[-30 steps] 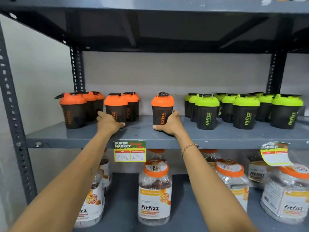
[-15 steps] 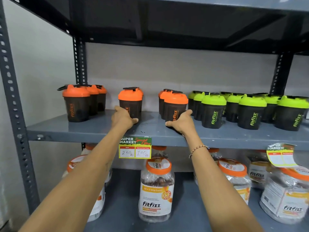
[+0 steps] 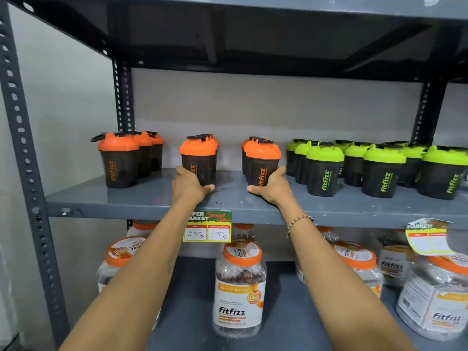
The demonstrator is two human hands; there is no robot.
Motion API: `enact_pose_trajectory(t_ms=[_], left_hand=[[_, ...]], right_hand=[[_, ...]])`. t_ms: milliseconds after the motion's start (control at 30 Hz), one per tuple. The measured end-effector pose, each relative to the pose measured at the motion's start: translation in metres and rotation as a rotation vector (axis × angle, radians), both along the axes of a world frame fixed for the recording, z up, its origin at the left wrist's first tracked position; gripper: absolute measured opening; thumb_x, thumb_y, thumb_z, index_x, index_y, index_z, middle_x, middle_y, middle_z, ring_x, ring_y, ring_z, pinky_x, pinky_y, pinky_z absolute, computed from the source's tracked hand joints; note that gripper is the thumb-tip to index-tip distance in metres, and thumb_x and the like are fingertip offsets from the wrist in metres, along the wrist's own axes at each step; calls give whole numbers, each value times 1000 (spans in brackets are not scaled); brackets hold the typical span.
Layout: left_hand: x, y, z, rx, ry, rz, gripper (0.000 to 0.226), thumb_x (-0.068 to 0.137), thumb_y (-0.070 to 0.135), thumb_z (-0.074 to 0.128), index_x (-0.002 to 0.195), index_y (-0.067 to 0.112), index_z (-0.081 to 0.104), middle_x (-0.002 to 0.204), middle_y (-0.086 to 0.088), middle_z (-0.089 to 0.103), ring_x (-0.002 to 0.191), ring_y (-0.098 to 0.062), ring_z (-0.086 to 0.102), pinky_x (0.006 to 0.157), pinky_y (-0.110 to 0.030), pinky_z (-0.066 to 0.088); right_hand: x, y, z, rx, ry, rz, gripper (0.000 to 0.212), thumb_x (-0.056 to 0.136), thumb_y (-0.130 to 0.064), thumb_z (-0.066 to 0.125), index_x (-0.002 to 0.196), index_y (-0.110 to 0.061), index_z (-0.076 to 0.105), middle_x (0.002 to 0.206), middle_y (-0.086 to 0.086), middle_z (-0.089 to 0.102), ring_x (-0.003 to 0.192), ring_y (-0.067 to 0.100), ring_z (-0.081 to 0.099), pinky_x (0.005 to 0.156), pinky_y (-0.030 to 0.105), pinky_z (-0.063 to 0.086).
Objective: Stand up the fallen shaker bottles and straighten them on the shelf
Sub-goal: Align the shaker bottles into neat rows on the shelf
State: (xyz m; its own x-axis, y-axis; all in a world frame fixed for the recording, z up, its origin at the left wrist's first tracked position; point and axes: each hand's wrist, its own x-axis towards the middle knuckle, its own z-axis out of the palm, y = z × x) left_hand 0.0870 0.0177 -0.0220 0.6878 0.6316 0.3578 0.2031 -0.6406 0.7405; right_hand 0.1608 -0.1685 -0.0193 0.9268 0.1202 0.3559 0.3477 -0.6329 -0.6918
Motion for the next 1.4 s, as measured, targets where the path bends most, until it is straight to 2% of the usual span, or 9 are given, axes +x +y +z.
enact_pose_trajectory(t_ms=[200, 667, 800, 867, 933, 1033, 1133, 1233, 1400], left_hand=[[-1, -1, 1, 36, 29, 12, 67, 84, 26, 70, 132, -1, 31, 135, -22, 48, 125, -39, 46, 101, -45, 41], [-13, 5, 5, -13, 36, -36, 66, 85, 22, 69, 134, -2, 32, 136, -21, 48, 126, -37, 47, 102, -43, 40], [-30, 26, 6, 6, -6, -14, 64, 87, 20, 66, 135, -5, 33, 137, -23, 45, 127, -38, 45, 101, -42, 39], [-42, 48, 5, 101, -115, 79, 59, 87, 17, 65, 133, -6, 37, 136, -26, 44, 126, -40, 43, 103, -42, 36], [-53, 72, 4, 175, -269, 225, 55, 85, 13, 67, 129, -6, 40, 133, -28, 41, 125, -42, 40, 104, -43, 33], [-63, 102, 5, 136, -326, 371, 75, 79, 18, 74, 135, -6, 30, 141, -29, 30, 129, -43, 31, 105, -48, 33], [-62, 132, 8, 18, -190, 322, 105, 72, 25, 81, 146, -6, 12, 150, -27, 16, 138, -42, 21, 113, -48, 25], [-61, 158, 9, -52, -64, 239, 107, 67, 30, 85, 142, -5, 17, 145, -26, 27, 134, -41, 29, 110, -48, 31], [-58, 173, 6, -73, -27, 156, 90, 67, 33, 85, 131, -2, 33, 133, -23, 49, 121, -40, 49, 100, -50, 44]], right_hand=[[-3, 3, 2, -53, 5, -18, 86, 77, -40, 76, 134, -4, 22, 141, 19, 44, 131, 38, 44, 107, 51, 40], [-11, -1, 6, -33, 69, -27, 87, 75, -40, 78, 134, -3, 27, 141, 19, 47, 130, 37, 46, 106, 49, 42], [-21, -4, 5, 72, 48, -107, 96, 70, -41, 82, 136, 2, 26, 143, 22, 38, 132, 39, 41, 107, 47, 38], [-32, -2, 1, 133, -155, -232, 81, 72, -41, 80, 126, 0, 37, 134, 22, 42, 123, 41, 47, 98, 46, 42], [-47, 10, -3, 217, -427, -271, 49, 80, -37, 73, 109, -5, 50, 117, 17, 53, 106, 37, 56, 84, 41, 46], [-59, 47, 1, 251, -468, -63, 28, 86, -31, 67, 101, -9, 57, 106, 10, 61, 97, 28, 61, 78, 32, 46], [-61, 92, 6, 221, -165, 117, 66, 80, -40, 73, 124, -1, 45, 126, 16, 53, 117, 29, 54, 90, 33, 43], [-57, 124, 7, 167, 88, 177, 101, 68, -47, 82, 135, 3, 24, 143, 21, 35, 133, 34, 40, 105, 41, 38], [-47, 143, 9, 131, 119, 137, 100, 65, -40, 86, 133, -1, 25, 144, 19, 40, 134, 36, 41, 110, 47, 37]])
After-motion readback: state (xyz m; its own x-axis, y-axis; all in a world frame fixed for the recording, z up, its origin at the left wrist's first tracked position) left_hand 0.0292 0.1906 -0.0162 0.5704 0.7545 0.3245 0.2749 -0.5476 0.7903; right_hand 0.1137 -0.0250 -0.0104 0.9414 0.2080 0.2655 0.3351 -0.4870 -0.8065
